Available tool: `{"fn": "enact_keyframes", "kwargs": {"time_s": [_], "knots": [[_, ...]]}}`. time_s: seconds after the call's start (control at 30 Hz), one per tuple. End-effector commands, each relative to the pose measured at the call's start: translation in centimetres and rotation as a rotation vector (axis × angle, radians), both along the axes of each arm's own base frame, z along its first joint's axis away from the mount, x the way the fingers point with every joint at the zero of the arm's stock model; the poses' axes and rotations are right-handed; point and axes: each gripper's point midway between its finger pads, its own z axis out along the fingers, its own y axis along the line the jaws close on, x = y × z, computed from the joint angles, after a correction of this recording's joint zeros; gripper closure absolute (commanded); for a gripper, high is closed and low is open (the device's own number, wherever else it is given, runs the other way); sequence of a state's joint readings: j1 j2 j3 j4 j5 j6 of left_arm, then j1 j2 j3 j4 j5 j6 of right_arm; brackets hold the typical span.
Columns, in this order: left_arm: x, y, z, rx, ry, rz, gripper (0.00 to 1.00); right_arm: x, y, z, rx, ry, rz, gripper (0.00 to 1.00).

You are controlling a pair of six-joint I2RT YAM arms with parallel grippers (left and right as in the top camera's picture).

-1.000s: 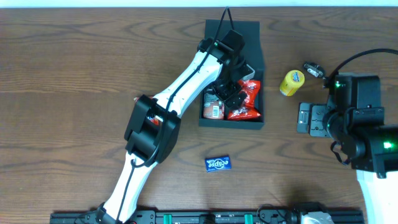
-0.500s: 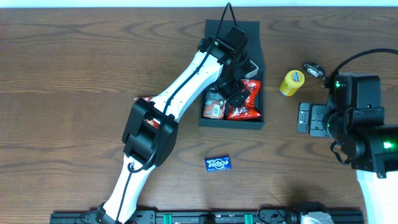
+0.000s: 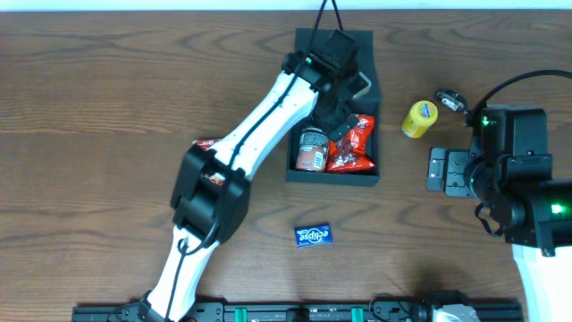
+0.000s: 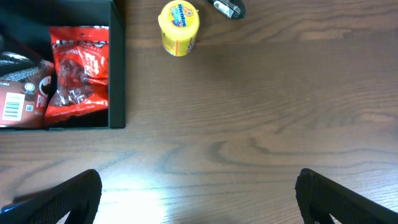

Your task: Pack container

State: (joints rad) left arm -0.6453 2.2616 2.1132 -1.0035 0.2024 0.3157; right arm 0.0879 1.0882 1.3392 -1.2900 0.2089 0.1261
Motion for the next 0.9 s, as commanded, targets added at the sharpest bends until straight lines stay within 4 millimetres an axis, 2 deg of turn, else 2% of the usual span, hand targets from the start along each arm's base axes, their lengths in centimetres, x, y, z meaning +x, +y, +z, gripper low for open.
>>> {"fn": "enact_keyframes", "kwargs": {"time_s": [0.0,0.1,0.17,0.23,0.37,0.5,0.73,0.87], "knots": [[-0.3,1.4,8.3,-0.067,-0.131,0.085,0.05,-0.2,-0.2,-0.2,0.011,0.0,-0.019,0.01],[-1.6,3.1,13.4,-0.108,-0.19,0.144,0.05,-0.3,-0.1,0.1,0.014,-0.009,-0.017,0.01],[-2.5,5.2,15.8,-0.088,-0.229,0.21,0.05,-0.5,0.0,0.3,0.019,-0.019,-0.013,0.01],[-3.4,7.8,17.3,-0.044,-0.247,0.301,0.05,-0.9,0.1,0.6,0.022,-0.03,-0.003,0.01],[-6.6,12.1,17.7,0.06,-0.179,0.412,0.05,-1.9,0.0,1.4,0.024,-0.063,0.005,0.01],[-9.7,14.1,17.6,0.133,-0.108,0.411,0.05,-2.9,-0.8,2.4,-0.008,-0.105,-0.019,0.01],[-10.9,13.3,17.6,0.099,-0.061,0.381,0.05,-2.0,-2.4,2.6,-0.062,-0.123,-0.087,0.01],[-11.4,13.7,18.3,0.091,-0.07,0.38,0.05,-1.0,-4.3,1.2,-0.068,-0.079,-0.213,0.01]]}}
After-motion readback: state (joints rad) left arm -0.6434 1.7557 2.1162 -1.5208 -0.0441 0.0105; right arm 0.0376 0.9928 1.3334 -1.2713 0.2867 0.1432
